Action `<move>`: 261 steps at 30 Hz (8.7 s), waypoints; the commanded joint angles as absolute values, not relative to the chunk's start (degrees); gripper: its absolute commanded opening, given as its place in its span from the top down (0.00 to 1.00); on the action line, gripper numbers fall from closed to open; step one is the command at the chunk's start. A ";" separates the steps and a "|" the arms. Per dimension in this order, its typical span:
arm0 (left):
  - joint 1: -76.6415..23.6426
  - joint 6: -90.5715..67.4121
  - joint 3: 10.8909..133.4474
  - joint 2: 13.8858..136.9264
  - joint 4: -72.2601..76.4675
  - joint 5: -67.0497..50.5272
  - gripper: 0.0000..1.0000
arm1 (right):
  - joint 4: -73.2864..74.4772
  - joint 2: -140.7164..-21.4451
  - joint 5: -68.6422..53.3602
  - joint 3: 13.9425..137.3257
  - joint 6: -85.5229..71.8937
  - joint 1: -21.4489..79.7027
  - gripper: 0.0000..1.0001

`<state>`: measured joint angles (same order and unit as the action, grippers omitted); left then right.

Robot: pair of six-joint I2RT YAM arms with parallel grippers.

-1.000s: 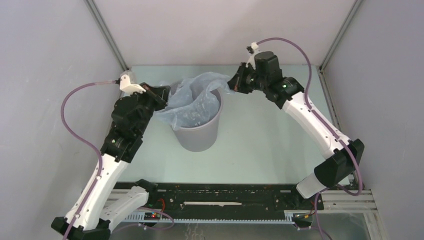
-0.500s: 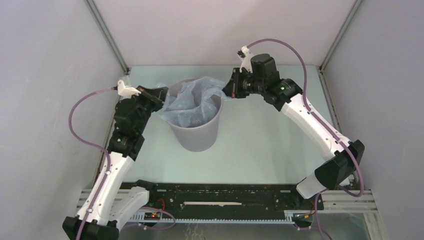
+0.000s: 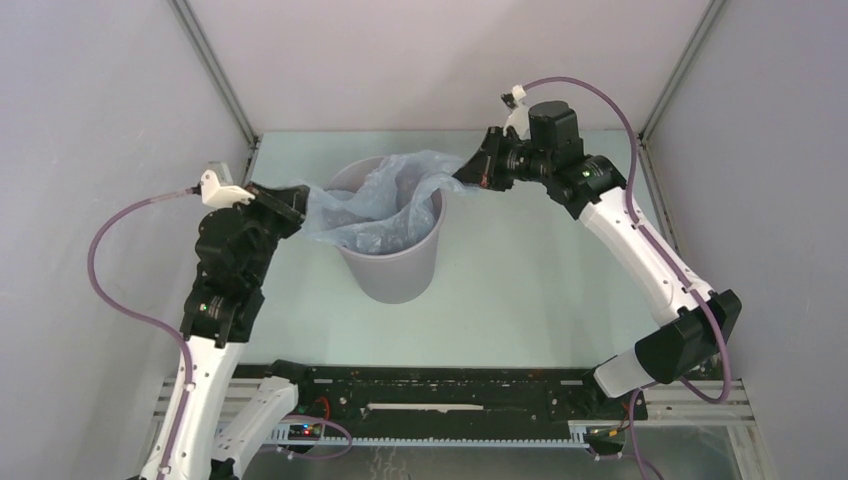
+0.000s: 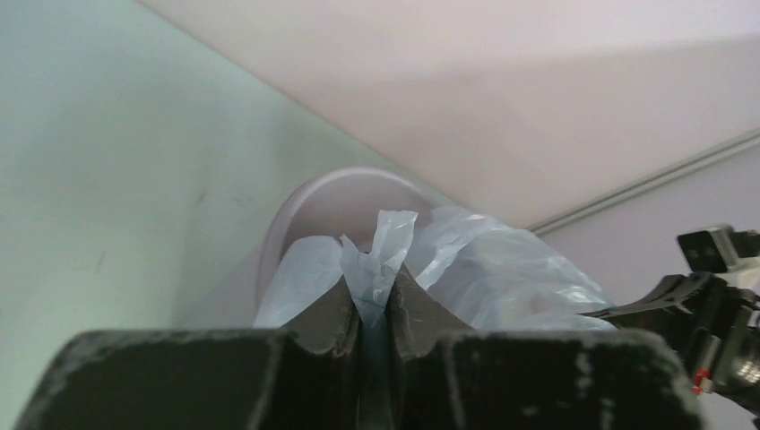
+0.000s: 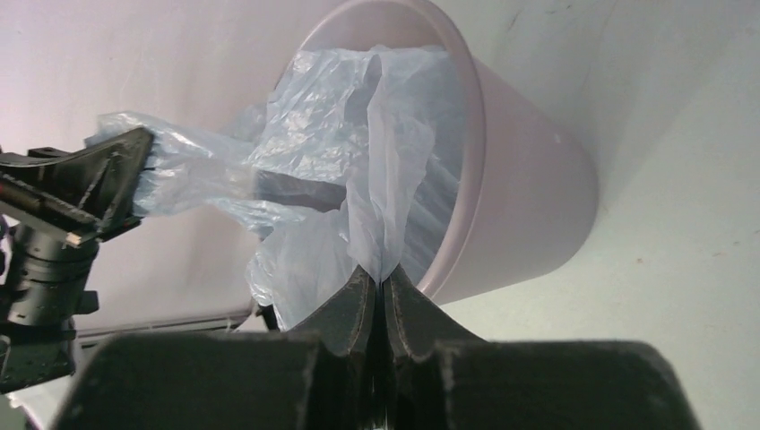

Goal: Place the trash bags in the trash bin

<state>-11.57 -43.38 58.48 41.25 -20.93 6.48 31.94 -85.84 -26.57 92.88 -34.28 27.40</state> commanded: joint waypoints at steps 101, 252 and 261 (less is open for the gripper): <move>5.76 -37.83 54.00 56.04 -30.72 -1.91 0.88 | 31.96 -99.78 -29.35 90.97 -37.64 18.54 0.81; 2.46 -45.02 49.17 37.92 -46.76 -14.77 0.38 | 53.03 -85.09 -8.98 95.47 -70.40 36.16 0.11; 2.39 -45.00 49.28 37.64 -46.80 -14.81 0.38 | 57.33 -90.53 -7.10 98.26 -71.32 36.63 0.06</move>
